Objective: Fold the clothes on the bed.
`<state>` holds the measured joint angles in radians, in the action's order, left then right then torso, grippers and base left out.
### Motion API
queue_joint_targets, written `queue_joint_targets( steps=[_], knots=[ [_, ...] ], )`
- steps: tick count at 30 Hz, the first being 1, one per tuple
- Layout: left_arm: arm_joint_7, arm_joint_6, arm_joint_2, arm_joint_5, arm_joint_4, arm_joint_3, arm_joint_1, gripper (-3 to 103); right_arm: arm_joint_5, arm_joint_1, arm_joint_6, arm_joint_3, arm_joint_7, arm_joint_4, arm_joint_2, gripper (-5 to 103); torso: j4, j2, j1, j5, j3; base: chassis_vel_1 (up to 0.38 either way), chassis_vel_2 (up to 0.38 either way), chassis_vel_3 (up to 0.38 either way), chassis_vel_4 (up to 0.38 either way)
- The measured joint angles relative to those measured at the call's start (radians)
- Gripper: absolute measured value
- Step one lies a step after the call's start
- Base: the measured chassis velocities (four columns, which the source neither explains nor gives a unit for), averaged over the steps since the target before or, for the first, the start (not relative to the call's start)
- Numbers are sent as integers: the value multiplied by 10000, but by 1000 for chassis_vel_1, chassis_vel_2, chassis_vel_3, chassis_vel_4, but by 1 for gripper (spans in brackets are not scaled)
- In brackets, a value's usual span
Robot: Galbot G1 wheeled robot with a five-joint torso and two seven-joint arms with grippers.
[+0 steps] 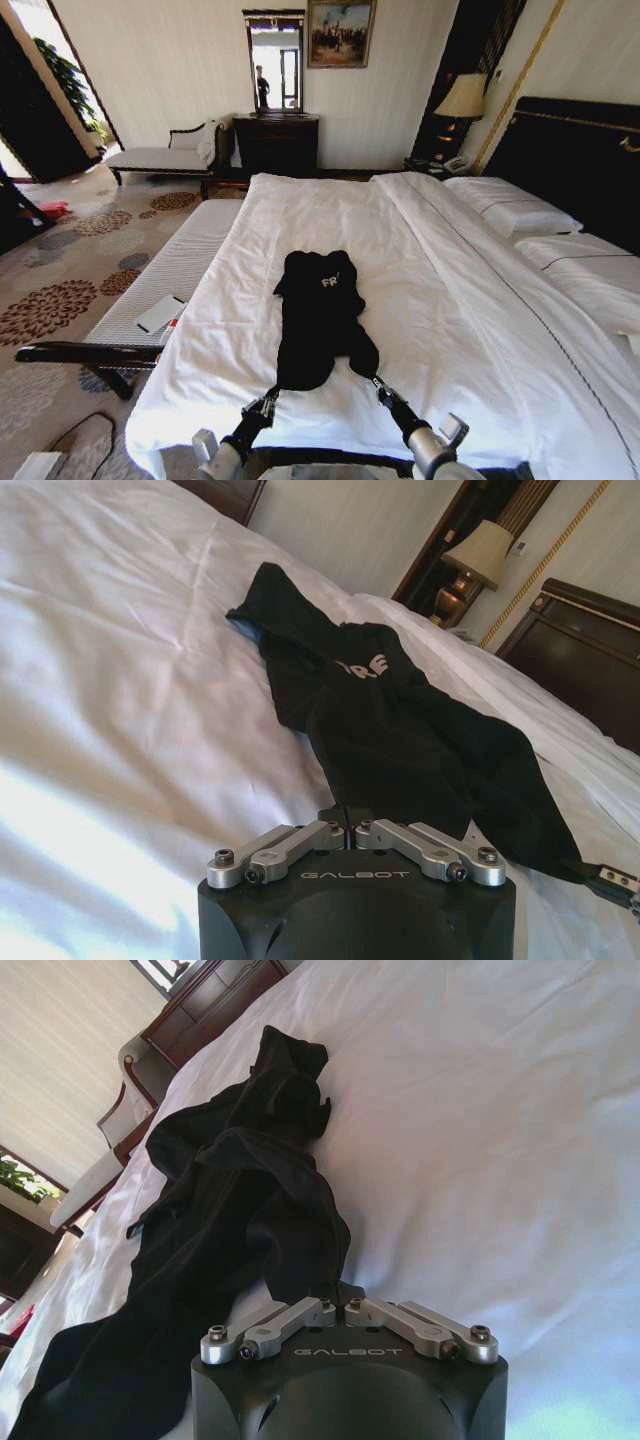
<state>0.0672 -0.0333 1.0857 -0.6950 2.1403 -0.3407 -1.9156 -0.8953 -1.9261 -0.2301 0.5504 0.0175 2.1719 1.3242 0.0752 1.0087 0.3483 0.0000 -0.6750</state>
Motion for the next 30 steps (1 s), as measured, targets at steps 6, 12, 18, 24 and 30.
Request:
queue_joint_targets(
  steps=[6,12,18,24,30],
  knots=[
    [53,-294,-129,-197,309,-580,-501,0,300,-436,-24,176,-19,254,-41,0,-1,0,0,-1,0,0,0,0,0],
    [267,-517,-244,-499,599,-1373,-1164,0,556,-965,-74,402,17,524,-175,0,1,0,0,-1,0,0,0,0,0],
    [469,-692,-255,-781,729,-2125,-1767,0,515,-1270,-99,755,39,682,-349,0,0,0,0,0,0,0,0,0,0],
    [527,-960,-353,-866,752,-2573,-2295,0,475,-1539,-144,1126,61,794,-583,0,0,0,0,-1,0,0,0,0,0],
    [523,-1020,-495,-941,935,-3056,-2568,0,443,-1761,-154,1403,60,865,-723,0,0,0,0,0,0,0,0,0,0]
  ],
)
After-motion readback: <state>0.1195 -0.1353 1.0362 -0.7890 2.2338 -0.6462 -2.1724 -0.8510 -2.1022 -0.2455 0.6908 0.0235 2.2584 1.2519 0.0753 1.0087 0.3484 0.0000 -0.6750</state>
